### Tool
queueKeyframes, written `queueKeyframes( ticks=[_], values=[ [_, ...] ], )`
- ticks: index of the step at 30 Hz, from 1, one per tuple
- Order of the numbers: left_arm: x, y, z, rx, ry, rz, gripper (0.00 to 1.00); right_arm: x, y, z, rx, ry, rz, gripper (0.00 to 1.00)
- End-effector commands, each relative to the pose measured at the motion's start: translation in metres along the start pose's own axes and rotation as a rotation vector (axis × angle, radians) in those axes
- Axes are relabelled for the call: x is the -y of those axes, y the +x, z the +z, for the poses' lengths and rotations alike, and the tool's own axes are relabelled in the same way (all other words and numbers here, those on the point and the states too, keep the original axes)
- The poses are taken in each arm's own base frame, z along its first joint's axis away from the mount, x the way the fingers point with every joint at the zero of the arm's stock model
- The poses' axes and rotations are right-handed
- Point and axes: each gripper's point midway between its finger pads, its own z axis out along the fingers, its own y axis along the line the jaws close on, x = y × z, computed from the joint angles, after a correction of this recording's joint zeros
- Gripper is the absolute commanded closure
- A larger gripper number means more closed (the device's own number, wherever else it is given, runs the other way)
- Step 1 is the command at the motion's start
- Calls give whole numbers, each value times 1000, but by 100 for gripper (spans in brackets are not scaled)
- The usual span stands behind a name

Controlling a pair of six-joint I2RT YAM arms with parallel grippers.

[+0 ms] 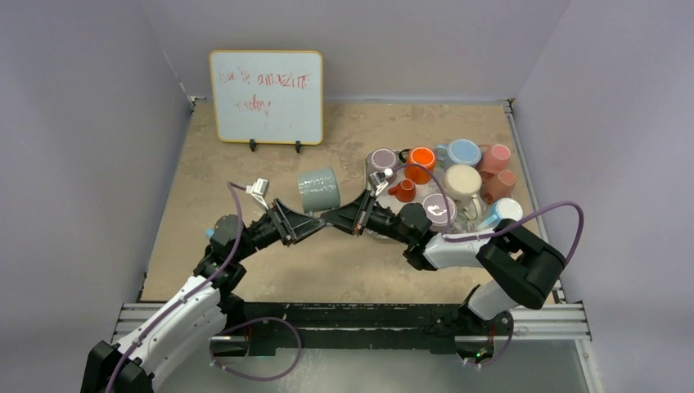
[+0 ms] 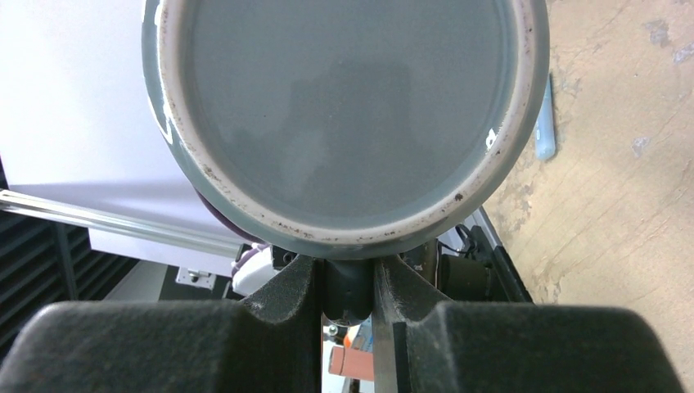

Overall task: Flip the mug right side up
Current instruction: Turn over the cup on the tray.

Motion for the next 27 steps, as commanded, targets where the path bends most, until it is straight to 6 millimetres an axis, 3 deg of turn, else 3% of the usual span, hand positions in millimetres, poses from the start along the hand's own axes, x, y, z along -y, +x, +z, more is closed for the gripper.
queueKeyframes(
  ticks=[1, 10, 13, 17, 20, 27],
  values=[
    [24, -10, 1, 32, 91, 66, 64, -81, 1, 4, -20, -259, -127, 100],
    [38, -12, 1, 26, 122, 72, 65, -80, 16, 7, -106, -280, -158, 100],
    [42, -11, 0, 21, 129, 68, 75, -75, 20, 5, -122, -279, -163, 100],
    [39, -13, -2, 39, 116, 64, 97, -68, 25, 4, -152, -265, -176, 100],
    [31, -14, -4, 62, 76, 64, 100, -65, 25, 2, -150, -256, -173, 100],
    [18, -16, -10, 102, 27, 64, 100, -51, 26, 0, -146, -197, -166, 74]
  ],
)
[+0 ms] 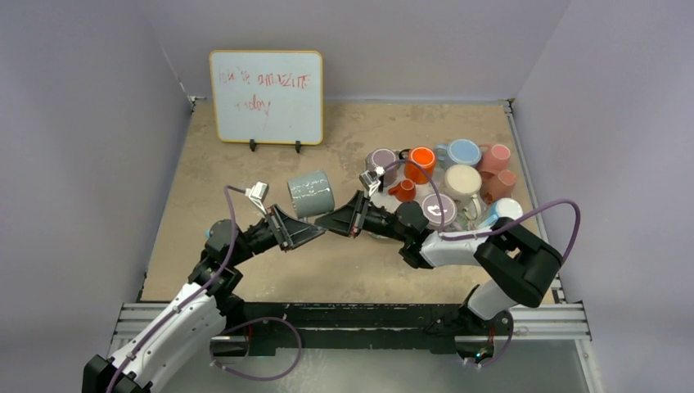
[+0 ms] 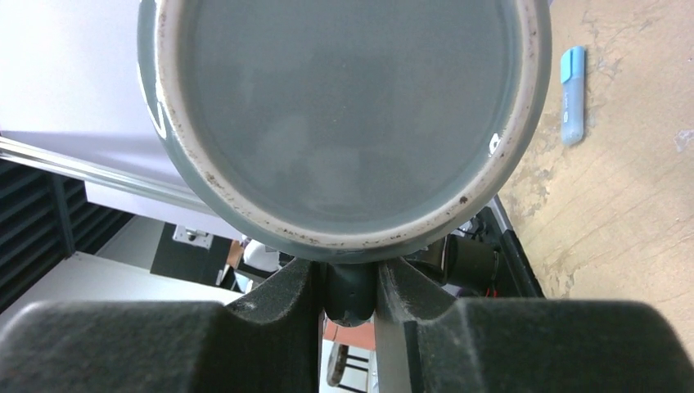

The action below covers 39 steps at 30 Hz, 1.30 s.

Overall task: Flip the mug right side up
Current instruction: Turn over the cup on the tray.

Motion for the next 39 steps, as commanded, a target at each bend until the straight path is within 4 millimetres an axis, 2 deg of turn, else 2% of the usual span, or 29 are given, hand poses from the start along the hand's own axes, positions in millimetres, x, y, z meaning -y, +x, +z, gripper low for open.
queueKeyframes(
  ticks=[1, 7, 10, 13, 17, 20, 22, 23, 26, 31, 39],
  values=[
    [0, -26, 1, 137, -26, 58, 100, -38, 8, -3, -48, -136, -125, 73],
    [-16, -27, 0, 150, -87, 70, 100, -23, 3, -6, -14, -86, -98, 61],
    [-26, -28, -2, 163, -129, 75, 100, -20, 0, -9, 5, -68, -97, 47],
    [-36, -31, -4, 179, -180, 86, 100, -14, -1, -10, 8, -19, -112, 41],
    [-62, -34, -9, 192, -311, 110, 100, -2, -6, -15, 29, 93, -145, 27],
    [-86, -37, -15, 198, -427, 128, 100, -3, -13, -23, 58, 170, -217, 17],
    [-99, -39, -18, 198, -495, 148, 100, -9, -22, -29, 96, 213, -268, 5],
    [-105, -40, -20, 199, -527, 158, 100, -13, -26, -32, 118, 228, -291, 2],
    [-121, -45, -24, 198, -617, 184, 100, -27, -33, -42, 155, 249, -343, 1],
    [-131, -53, -31, 201, -719, 223, 100, -40, -38, -55, 188, 273, -401, 1],
    [-138, -77, -51, 262, -887, 318, 100, -38, -37, -60, 189, 282, -409, 1]
  ],
)
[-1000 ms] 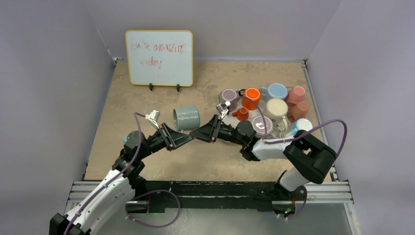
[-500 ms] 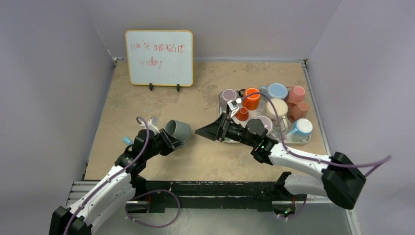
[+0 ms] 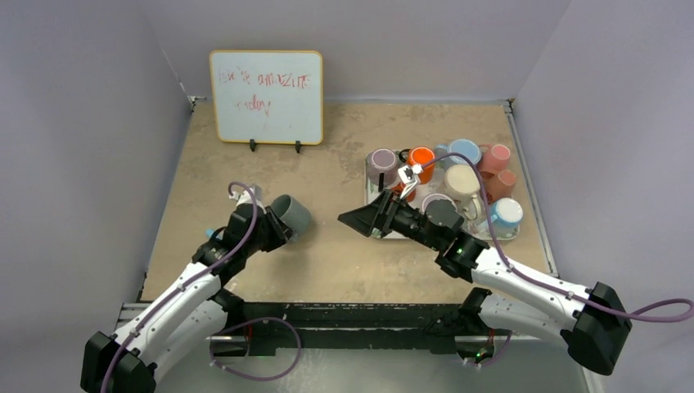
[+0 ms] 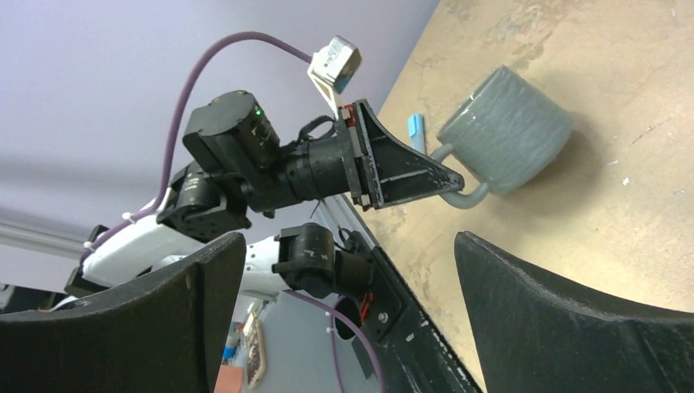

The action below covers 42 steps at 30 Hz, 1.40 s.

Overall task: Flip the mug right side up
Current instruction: Turn over the cup on the tray, then place the cup at the center of the board.

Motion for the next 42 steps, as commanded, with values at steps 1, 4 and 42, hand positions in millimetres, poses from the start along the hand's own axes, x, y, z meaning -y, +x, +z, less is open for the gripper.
queueKeyframes(
  ticks=[1, 4, 42],
  values=[
    [3, -46, -10, 161, -78, 81, 100, -5, -10, 1, 31, 1, -40, 1],
    [-13, -64, -15, 226, -207, 105, 100, -4, -10, 1, 32, -3, -45, 1],
    [-122, -230, 38, 436, -815, -46, 100, 6, 8, -52, -69, 78, -228, 1]
  ],
)
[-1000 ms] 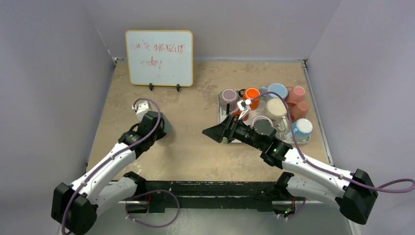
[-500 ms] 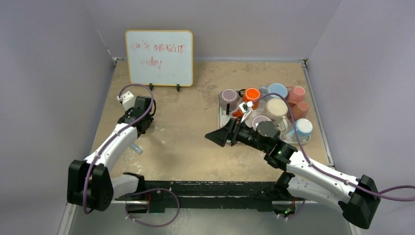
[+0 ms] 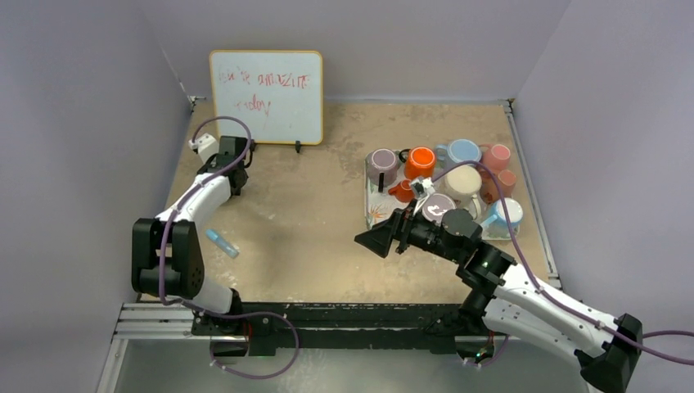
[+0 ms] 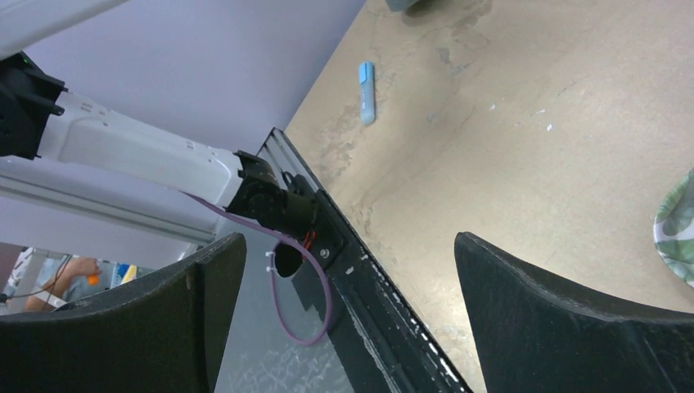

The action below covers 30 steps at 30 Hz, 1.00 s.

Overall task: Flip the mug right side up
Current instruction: Place the cup at the center of the board.

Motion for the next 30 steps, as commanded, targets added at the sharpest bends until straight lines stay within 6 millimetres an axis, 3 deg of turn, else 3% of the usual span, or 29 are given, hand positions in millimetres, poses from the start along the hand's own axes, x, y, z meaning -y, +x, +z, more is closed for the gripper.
queueKeyframes(
  ticks=[1, 9, 15, 23, 25, 30],
  values=[
    [16, -29, 6, 69, 28, -23, 100, -4, -10, -6, 25, 7, -58, 1],
    [16, -15, 31, -36, 11, -7, 94, -4, -5, -11, 11, 2, -61, 1],
    [27, -18, 25, -69, 64, 11, 83, -3, -5, -13, 11, 10, -60, 1],
    [29, -35, -16, -101, 152, 46, 53, 3, -9, -10, 16, 52, -58, 1],
    [27, -40, -30, -94, 180, 53, 36, 7, -11, -8, 20, 81, -56, 1],
    [32, -49, -75, -87, 355, 90, 22, 29, -15, -6, 28, 229, 11, 1]
  ],
)
